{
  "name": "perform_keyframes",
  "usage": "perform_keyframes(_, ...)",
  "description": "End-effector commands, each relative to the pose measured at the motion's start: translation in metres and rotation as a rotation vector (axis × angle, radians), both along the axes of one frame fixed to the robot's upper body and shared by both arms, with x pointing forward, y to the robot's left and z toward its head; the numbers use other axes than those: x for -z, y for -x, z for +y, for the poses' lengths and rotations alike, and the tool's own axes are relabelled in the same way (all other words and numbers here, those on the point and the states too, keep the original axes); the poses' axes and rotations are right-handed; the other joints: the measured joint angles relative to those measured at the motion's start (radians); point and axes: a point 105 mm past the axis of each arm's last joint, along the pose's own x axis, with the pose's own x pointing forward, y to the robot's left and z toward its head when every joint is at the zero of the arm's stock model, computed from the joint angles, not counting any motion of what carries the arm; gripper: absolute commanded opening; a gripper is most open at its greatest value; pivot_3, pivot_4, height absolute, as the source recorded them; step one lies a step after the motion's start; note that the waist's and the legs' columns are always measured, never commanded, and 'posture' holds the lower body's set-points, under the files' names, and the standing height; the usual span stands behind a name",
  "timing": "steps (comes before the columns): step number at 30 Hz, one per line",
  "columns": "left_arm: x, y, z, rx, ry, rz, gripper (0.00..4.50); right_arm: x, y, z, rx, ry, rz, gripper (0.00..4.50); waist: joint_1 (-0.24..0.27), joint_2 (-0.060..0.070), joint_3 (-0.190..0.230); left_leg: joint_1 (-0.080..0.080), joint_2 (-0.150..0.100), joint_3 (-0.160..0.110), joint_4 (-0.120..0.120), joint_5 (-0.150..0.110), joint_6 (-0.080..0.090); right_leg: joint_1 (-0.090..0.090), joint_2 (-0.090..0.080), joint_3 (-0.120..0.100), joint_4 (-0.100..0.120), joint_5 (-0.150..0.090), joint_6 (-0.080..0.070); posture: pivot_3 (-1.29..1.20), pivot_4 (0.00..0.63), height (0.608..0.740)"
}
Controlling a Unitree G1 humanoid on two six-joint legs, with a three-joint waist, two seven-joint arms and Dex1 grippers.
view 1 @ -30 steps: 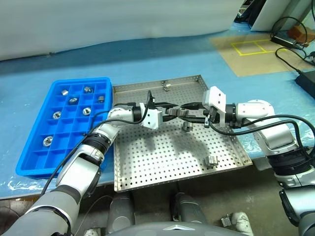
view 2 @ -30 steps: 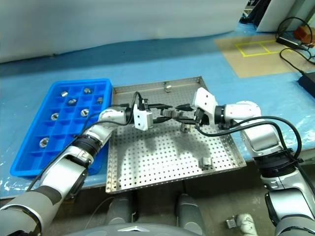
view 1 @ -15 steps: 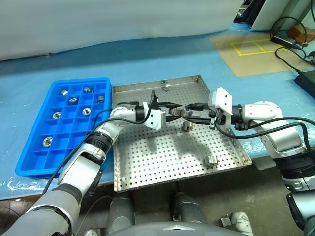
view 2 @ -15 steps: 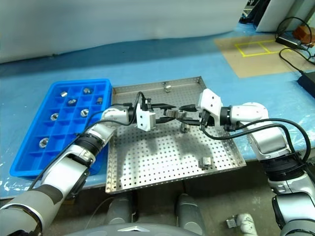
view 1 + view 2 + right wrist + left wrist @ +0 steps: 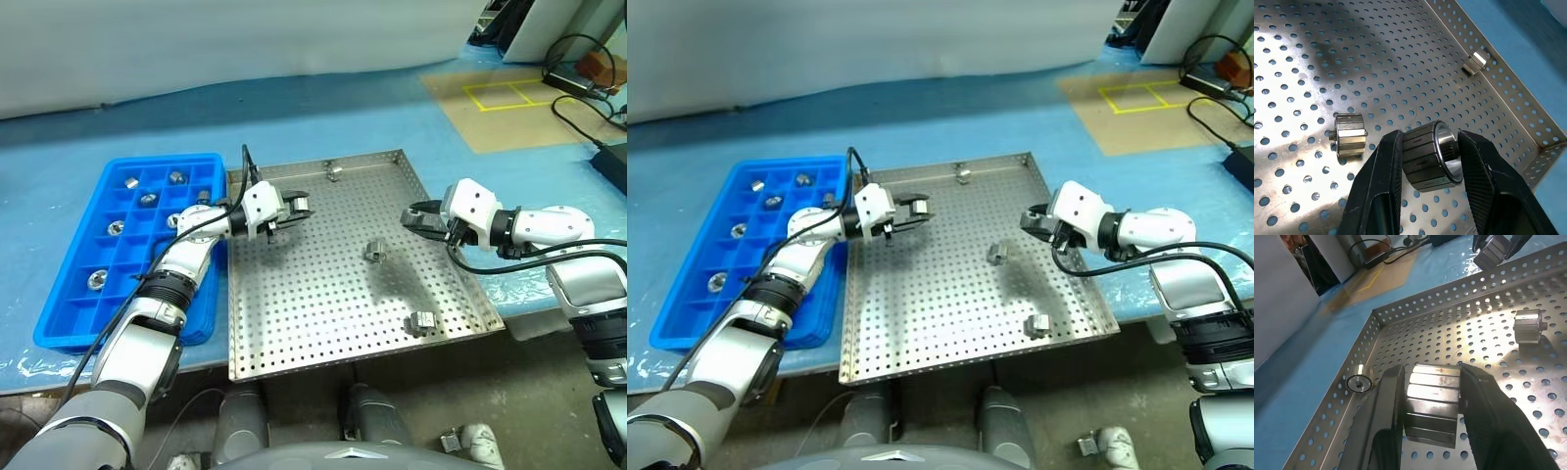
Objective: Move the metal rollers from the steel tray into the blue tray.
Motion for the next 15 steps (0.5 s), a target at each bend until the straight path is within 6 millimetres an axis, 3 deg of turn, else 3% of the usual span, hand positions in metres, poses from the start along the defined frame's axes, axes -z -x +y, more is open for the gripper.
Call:
perform_keyframes(1, -0.017, 0.000, 0.002, -0.008, 0.038, -0.051, 1.38, -0.019, -0.005, 0.001, 0.002, -0.014, -0.087, 1.44, -0.001, 0.000, 0.000, 0.000, 0.000, 0.000, 0.000, 0.000, 0.000, 0.000, 0.000, 0.000, 0.000, 0.000, 0.000, -0.20, 0.150, 0.740)
perform_keyframes(5, -0.018, -0.001, 0.002, -0.015, 0.041, -0.055, 1.38, -0.030, -0.009, 0.014, -0.015, -0.088, -0.103, 1.44, -0.004, 0.000, 0.000, 0.000, 0.000, 0.000, 0.000, 0.000, 0.000, 0.000, 0.000, 0.000, 0.000, 0.000, 0.000, -0.21, 0.150, 0.740)
perform_keyframes(11, -0.028, -0.004, 0.005, -0.011, 0.090, -0.011, 1.38, -0.056, 0.003, 0.082, -0.211, -0.364, 0.055, 1.44, -0.012, 0.000, 0.000, 0.001, 0.001, 0.000, 0.000, 0.000, -0.001, -0.001, 0.002, 0.000, 0.001, 0.000, 0.000, -0.22, 0.150, 0.740)
perform_keyframes(13, -0.032, -0.004, 0.006, 0.002, 0.099, 0.006, 1.38, -0.054, 0.012, 0.103, -0.282, -0.387, 0.123, 1.44, -0.010, 0.000, 0.000, 0.000, 0.001, 0.000, -0.001, 0.001, -0.001, -0.001, 0.002, 0.000, 0.001, 0.000, 0.000, -0.22, 0.150, 0.740)
perform_keyframes(15, -0.039, -0.002, 0.006, 0.023, 0.122, 0.024, 1.38, -0.038, 0.019, 0.117, -0.330, -0.367, 0.201, 1.44, -0.003, 0.000, 0.000, 0.000, 0.001, 0.000, -0.001, 0.001, -0.001, -0.001, 0.001, 0.000, 0.001, 0.000, -0.001, -0.20, 0.150, 0.740)
